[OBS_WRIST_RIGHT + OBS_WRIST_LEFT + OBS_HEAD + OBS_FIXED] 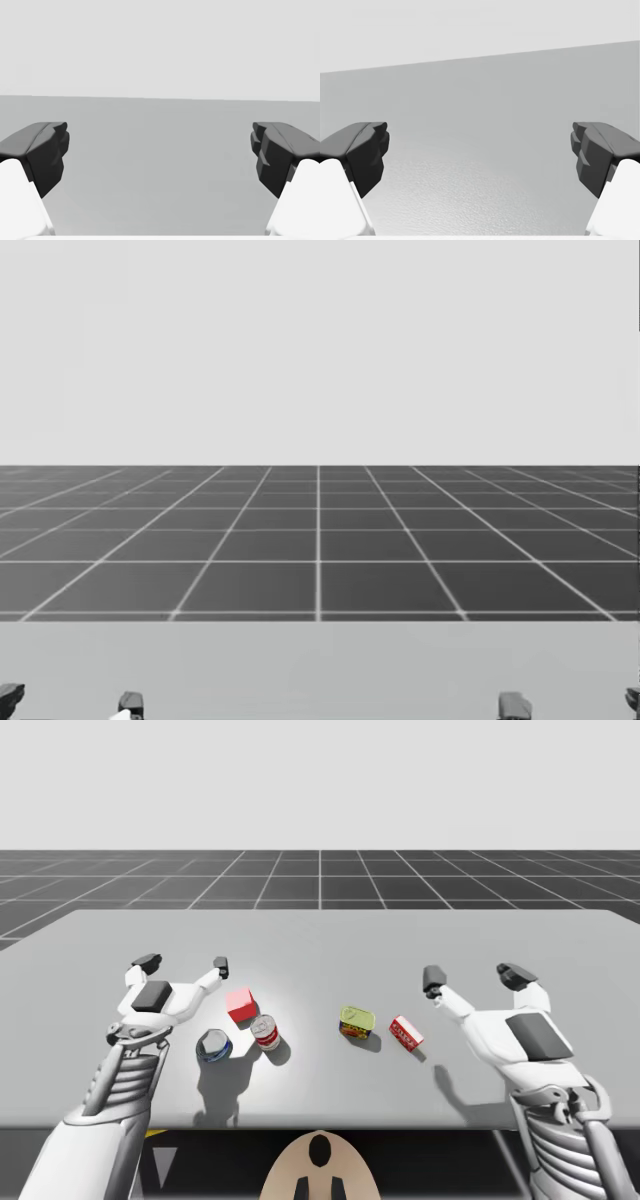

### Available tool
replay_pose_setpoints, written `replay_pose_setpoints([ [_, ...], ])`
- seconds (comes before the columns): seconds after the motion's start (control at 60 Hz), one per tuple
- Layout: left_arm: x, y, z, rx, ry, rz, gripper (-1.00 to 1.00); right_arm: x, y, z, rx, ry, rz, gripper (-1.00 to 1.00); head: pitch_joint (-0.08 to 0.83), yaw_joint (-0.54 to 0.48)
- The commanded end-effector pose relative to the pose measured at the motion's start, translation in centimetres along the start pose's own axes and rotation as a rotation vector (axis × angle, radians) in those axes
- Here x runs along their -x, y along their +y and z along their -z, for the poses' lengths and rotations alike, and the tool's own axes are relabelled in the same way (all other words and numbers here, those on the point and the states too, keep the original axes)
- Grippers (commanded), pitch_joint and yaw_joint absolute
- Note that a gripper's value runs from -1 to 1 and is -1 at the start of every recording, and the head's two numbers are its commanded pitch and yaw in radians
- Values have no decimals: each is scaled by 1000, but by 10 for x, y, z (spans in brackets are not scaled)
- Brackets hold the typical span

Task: Find the red cube and pick it up.

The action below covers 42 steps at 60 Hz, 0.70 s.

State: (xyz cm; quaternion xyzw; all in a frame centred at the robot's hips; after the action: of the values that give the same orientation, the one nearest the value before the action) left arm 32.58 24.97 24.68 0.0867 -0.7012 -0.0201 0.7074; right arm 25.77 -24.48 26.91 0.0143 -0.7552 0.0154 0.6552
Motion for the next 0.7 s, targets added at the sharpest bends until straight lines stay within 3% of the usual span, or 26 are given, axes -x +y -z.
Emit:
replay_pose_setpoints([
  [0.017, 0, 0, -1, -1, 0, 7, -1000, 0, 2, 0, 103, -21, 55, -1000, 12, -8],
  [0.05, 0, 0, -1, 0, 1, 7, -1000, 0, 1, 0, 85, -25, 23, -1000, 14, -8],
  [0.1, 0, 0, -1, 2, 2, 6, -1000, 0, 2, 1, 59, 2, 29, -1000, 21, -7],
  [0.15, 0, 0, -1, 3, 4, 6, -1000, 0, 2, 3, 66, 37, -8, -1000, 31, -7],
  [0.217, 0, 0, -1, 5, 4, 5, -1000, -1, 1, 3, 64, 43, 19, -1000, 57, -6],
  [0.7, 0, -1, 0, 10, 7, 13, -1000, 1, -1, 4, 60, 59, 21, -1000, 388, 40],
])
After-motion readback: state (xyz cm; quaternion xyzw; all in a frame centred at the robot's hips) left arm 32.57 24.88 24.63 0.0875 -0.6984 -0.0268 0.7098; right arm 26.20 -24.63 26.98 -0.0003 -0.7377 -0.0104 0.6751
